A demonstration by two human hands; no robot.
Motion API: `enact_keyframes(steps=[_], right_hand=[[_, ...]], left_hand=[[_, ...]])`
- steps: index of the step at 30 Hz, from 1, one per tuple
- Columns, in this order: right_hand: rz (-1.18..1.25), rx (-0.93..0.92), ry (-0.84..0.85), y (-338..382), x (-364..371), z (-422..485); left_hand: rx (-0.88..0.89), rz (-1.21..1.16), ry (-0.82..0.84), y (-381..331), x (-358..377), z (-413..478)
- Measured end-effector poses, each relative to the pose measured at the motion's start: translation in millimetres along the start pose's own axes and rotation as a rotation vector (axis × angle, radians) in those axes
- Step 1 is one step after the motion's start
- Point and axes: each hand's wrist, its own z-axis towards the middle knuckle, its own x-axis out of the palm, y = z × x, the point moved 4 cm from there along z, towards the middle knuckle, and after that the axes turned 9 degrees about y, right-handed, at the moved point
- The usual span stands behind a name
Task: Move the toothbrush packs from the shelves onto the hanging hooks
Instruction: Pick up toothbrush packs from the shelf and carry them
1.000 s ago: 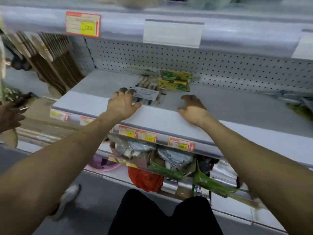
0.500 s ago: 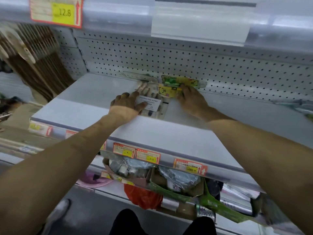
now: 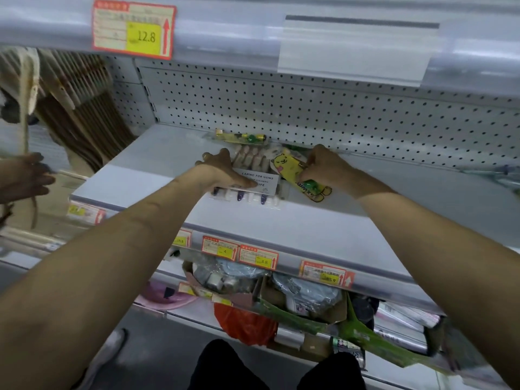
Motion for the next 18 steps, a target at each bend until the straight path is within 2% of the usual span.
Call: enact_keyframes(steps=[7, 18], right_hand=[[0.329, 0.011, -0.034, -12, 5, -15], [0.48, -0.038, -0.043, -7, 13, -26]], left_hand=[[0.047, -0.442, -0.009, 4, -2, -7], [0.125, -1.007, -0.039, 23, 2, -17]])
